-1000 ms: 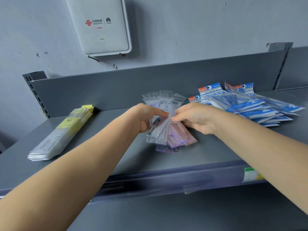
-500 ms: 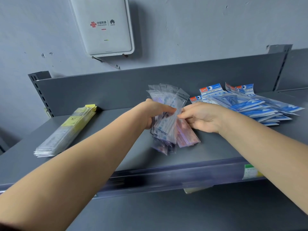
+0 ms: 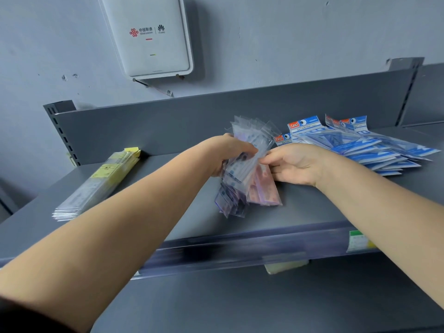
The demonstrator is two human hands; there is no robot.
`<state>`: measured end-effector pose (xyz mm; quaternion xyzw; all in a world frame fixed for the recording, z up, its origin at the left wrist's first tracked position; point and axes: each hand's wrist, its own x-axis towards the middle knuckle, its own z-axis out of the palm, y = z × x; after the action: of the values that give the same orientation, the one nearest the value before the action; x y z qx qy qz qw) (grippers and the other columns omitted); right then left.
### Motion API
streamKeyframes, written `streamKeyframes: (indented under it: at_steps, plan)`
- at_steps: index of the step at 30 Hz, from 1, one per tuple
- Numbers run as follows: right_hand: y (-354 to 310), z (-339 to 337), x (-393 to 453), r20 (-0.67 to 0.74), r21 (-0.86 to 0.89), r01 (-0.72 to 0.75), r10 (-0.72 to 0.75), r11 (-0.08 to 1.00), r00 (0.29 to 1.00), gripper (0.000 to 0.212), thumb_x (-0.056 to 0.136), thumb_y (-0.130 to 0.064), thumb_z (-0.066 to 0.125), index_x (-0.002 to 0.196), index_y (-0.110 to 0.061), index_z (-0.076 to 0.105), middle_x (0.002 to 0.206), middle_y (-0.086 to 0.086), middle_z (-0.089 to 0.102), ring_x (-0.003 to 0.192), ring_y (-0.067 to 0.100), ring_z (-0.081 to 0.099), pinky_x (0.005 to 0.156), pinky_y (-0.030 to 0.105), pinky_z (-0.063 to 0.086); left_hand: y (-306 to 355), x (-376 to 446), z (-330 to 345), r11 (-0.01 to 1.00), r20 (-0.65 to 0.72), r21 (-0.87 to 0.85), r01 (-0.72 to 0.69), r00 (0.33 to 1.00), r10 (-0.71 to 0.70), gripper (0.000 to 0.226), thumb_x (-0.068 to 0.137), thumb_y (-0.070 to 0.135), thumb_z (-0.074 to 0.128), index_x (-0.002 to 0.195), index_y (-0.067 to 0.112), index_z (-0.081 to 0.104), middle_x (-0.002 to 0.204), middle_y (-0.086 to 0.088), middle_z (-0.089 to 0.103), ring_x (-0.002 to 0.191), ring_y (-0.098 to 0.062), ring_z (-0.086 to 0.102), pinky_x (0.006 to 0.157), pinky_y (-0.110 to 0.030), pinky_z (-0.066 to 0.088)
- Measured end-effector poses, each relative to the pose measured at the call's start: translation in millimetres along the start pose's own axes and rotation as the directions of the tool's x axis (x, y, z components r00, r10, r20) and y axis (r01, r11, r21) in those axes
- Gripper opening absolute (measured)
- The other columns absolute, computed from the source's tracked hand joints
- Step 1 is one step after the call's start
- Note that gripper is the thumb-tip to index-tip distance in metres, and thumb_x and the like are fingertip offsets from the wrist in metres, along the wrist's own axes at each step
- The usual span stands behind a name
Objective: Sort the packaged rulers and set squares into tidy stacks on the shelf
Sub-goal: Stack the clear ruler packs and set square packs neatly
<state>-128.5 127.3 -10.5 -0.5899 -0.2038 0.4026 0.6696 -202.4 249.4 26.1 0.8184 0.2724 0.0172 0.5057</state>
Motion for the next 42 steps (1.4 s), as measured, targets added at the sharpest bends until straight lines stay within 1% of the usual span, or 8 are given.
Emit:
streamKeyframes:
  at_steps: [5, 10, 20, 27, 30, 35, 40, 42]
  plan:
    - [1.0, -2.7, 0.6, -0.024, 0.031, -0.007, 0.008, 0.999, 1.0, 0.023, 0.09, 0.008, 0.043, 0.09, -0.005, 0.062, 0.077, 0.007, 0.071, 0.078, 0.017, 0.063, 0.066, 0.024, 0.056, 4.9, -4.0, 3.2, 0.999, 0.066, -0.043, 0.03, 0.997, -0.027, 0.042, 0.088, 0.027, 0.063, 0.124, 0.019, 0.043, 0.119, -0.008, 0.058, 0.102, -0.029, 0.062, 0.09, -0.049, 0.05]
    - [2.4, -5.0, 1.6, -0.043, 0.038, -0.003, 0.004, 0.999, 0.999, 0.023, 0.09, 0.008, 0.042, 0.087, -0.004, 0.062, 0.073, 0.007, 0.07, 0.075, 0.017, 0.063, 0.06, 0.024, 0.056, 1.7, 0.5, 1.0, 0.995, 0.109, -0.083, 0.062, 0.993, -0.053, 0.026, 0.088, 0.024, 0.064, 0.104, 0.018, 0.044, 0.094, -0.007, 0.062, 0.073, -0.022, 0.065, 0.059, -0.034, 0.056]
    - [3.2, -8.8, 4.0, -0.1, 0.042, -0.022, 0.026, 0.999, 0.995, 0.022, 0.09, 0.008, 0.04, 0.092, -0.001, 0.06, 0.091, 0.013, 0.065, 0.081, 0.021, 0.062, 0.066, 0.029, 0.056, 1.1, 0.0, 4.2, 0.993, 0.063, -0.066, 0.097, 0.994, -0.093, 0.022, 0.087, 0.022, 0.066, 0.084, 0.014, 0.046, 0.114, -0.012, 0.061, 0.105, -0.031, 0.063, 0.089, -0.046, 0.052]
    - [2.6, -8.9, 1.6, -0.105, 0.032, -0.037, 0.04, 0.999, 0.994, 0.021, 0.092, 0.004, 0.042, 0.089, -0.002, 0.062, 0.073, 0.009, 0.07, 0.067, 0.02, 0.067, 0.066, 0.034, 0.054, -2.8, -3.0, 8.1, 0.98, 0.119, -0.152, 0.132, 0.986, -0.114, 0.022, 0.09, 0.029, 0.061, 0.081, 0.011, 0.053, 0.076, -0.006, 0.061, 0.064, -0.021, 0.059, 0.068, -0.034, 0.051]
    - [1.2, -3.4, 0.1, -0.144, -0.035, -0.003, -0.002, 0.999, 0.99, 0.02, 0.09, 0.005, 0.044, 0.088, -0.004, 0.062, 0.076, 0.009, 0.07, 0.066, 0.019, 0.067, 0.062, 0.029, 0.056, -9.6, 1.2, 8.6, 0.975, 0.04, -0.22, 0.015, 0.999, -0.007, 0.029, 0.088, 0.025, 0.065, 0.105, 0.012, 0.046, 0.09, -0.007, 0.061, 0.066, -0.022, 0.061, 0.059, -0.036, 0.055]
    - [-2.8, 17.1, 2.8, -0.133, -0.15, 0.271, -0.291, 0.951, 0.948, 0.038, 0.092, 0.004, 0.044, 0.127, -0.008, 0.053, 0.118, 0.011, 0.062, 0.108, 0.025, 0.059, 0.102, 0.039, 0.043, -18.5, -1.7, 0.4, 0.847, -0.05, -0.461, -0.264, 0.961, 0.272, 0.053, 0.092, 0.025, 0.058, 0.134, 0.022, 0.025, 0.101, -0.005, 0.058, 0.068, -0.015, 0.064, 0.047, -0.027, 0.055]
    - [-12.1, 43.6, 3.8, -0.086, -0.268, 0.595, -0.634, 0.757, 0.768, 0.047, 0.096, -0.004, 0.043, 0.141, -0.012, 0.034, 0.137, 0.004, 0.052, 0.125, 0.016, 0.051, 0.11, 0.041, 0.036, -16.5, -2.0, -17.5, 0.719, -0.25, -0.322, -0.616, 0.788, 0.563, 0.054, 0.091, 0.034, 0.057, 0.13, 0.045, 0.021, 0.131, 0.004, 0.054, 0.109, -0.011, 0.061, 0.095, -0.035, 0.05]
    - [-17.8, 53.1, 3.7, -0.065, -0.35, 0.658, -0.718, 0.666, 0.693, 0.056, 0.093, -0.014, 0.044, 0.146, -0.015, 0.024, 0.144, -0.001, 0.044, 0.133, 0.01, 0.041, 0.114, 0.04, 0.029, -12.4, -6.7, -26.3, 0.667, -0.282, -0.27, -0.695, 0.719, 0.635, 0.062, 0.093, 0.034, 0.055, 0.138, 0.044, 0.014, 0.129, 0.021, 0.048, 0.109, 0.011, 0.053, 0.093, -0.017, 0.044]
